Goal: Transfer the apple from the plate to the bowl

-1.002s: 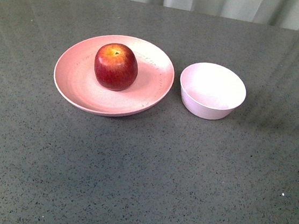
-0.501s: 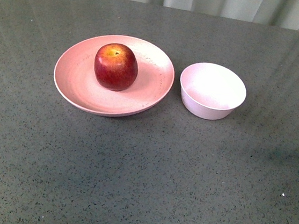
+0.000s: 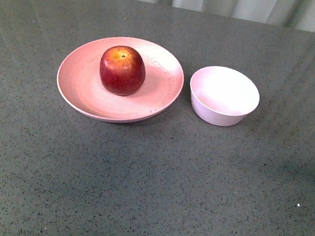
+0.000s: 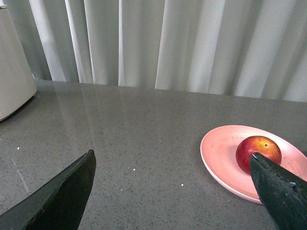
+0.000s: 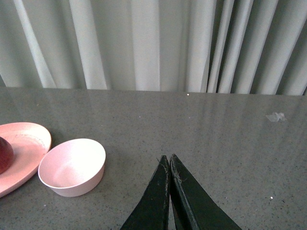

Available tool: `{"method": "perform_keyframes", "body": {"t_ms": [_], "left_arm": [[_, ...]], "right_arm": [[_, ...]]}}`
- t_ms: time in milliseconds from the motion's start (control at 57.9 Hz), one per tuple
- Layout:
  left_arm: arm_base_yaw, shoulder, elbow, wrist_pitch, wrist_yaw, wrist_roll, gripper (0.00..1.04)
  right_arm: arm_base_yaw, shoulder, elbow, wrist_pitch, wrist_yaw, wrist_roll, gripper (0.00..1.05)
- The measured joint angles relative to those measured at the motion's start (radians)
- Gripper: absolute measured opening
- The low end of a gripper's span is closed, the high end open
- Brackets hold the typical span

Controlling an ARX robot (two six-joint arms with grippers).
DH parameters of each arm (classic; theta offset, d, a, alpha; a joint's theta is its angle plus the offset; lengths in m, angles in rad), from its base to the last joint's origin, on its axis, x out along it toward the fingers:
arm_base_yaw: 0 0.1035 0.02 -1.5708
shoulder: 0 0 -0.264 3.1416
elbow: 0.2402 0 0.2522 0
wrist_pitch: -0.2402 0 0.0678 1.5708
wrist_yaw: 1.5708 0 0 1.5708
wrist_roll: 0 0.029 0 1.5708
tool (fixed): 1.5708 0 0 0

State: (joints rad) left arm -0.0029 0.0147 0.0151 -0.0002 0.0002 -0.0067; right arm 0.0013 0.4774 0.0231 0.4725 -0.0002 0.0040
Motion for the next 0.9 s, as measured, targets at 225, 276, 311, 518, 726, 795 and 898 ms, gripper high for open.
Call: {"method": "perform_keyframes", "body": {"t_ms": [225,276,311,518,726,795,898], "left_arm": [[0.0,0.0,0.0,0.0,0.0,0.0,0.96],[0.0,0.0,0.0,0.0,0.0,0.0,0.96],[0.0,0.0,0.0,0.0,0.0,0.0,0.96],[0.0,0.0,0.0,0.0,0.0,0.0,0.96],[0.0,0.0,0.0,0.0,0.0,0.0,0.96],[0.0,0.0,0.0,0.0,0.0,0.0,0.96],[0.0,0.0,0.0,0.0,0.0,0.0,0.96]], "right_arm": [[0.0,-0.108,0.0,-0.104,0.0,0.0,0.02],[0.0,-0.13,0.0,-0.125,0.0,0.0,0.02],[0.0,-0.142,0.0,-0.137,0.0,0.0,0.02],[0.0,-0.239,0.0,-0.233,0.0,0.0,0.02],[0.0,-0.292,0.0,-0.287,0.0,0.0,0.02],[0.0,-0.344,0.0,-0.351,0.001,0.0,0.02],[0.0,-0.457,0.0,-0.464,0.0,0.0,0.02]]}}
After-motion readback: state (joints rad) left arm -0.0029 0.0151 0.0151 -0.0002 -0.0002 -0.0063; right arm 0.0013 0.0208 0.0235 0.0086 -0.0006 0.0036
